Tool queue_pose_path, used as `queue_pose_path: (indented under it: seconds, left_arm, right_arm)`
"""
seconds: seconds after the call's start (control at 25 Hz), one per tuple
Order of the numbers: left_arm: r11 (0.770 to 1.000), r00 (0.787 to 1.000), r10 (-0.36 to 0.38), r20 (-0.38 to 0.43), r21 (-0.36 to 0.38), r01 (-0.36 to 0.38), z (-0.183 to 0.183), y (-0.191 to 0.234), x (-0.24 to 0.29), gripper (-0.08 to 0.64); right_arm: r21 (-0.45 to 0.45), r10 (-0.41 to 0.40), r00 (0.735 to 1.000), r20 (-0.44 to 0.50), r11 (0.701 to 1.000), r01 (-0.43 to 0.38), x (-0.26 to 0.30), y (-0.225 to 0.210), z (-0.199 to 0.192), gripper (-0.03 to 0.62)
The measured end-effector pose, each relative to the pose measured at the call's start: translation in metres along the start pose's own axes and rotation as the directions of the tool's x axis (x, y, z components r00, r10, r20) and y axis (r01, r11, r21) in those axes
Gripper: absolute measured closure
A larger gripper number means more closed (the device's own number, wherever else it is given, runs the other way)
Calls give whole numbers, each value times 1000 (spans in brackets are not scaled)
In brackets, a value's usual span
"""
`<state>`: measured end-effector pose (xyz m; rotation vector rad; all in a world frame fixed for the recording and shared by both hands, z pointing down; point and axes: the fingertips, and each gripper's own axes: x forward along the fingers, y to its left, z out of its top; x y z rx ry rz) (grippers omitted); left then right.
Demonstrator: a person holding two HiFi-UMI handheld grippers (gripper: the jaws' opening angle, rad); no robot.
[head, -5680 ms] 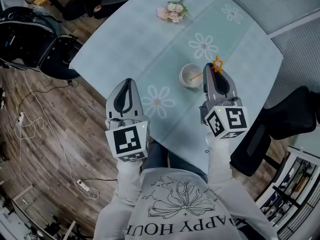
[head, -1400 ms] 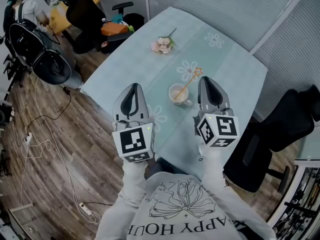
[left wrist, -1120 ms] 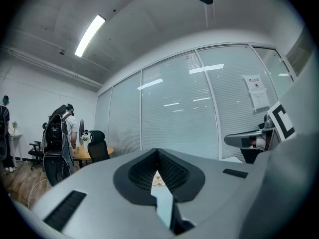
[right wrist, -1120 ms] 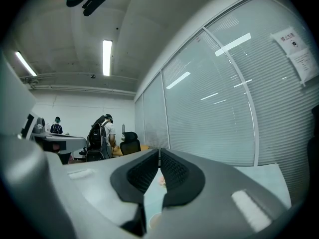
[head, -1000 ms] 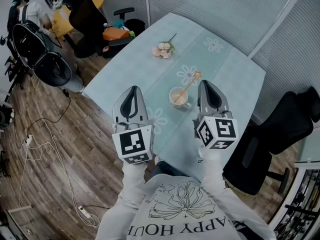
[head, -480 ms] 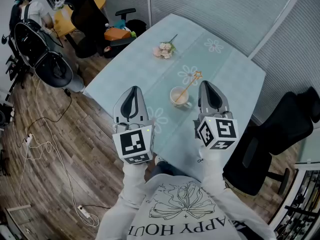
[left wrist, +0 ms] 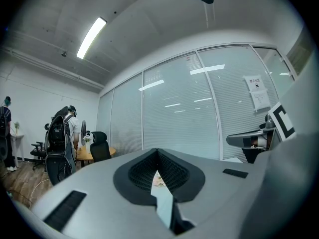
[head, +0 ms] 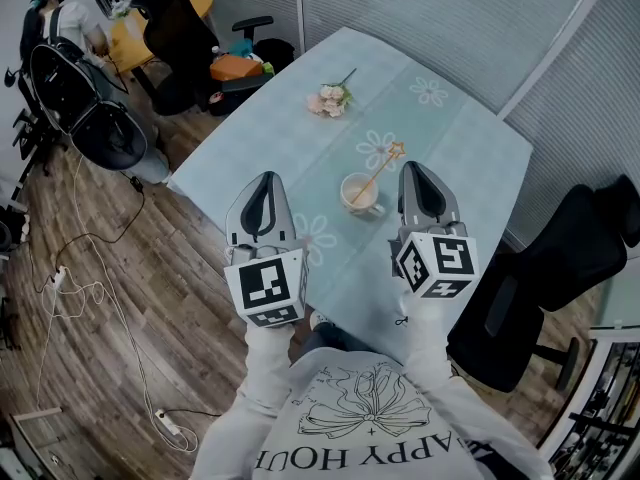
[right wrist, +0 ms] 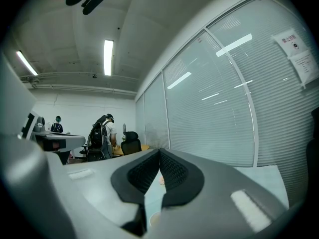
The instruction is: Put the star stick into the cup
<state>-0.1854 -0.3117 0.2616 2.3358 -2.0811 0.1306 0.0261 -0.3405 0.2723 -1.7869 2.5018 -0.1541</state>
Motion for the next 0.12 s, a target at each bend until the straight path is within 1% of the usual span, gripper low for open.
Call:
queue_pose_path:
  seconds: [0.12]
  left_arm:
    - [1000,1000,-1,0,4,1,2,0,1,554]
  right_arm:
    - [-2,-3,1000,0,1000,3,1,-1,2,580]
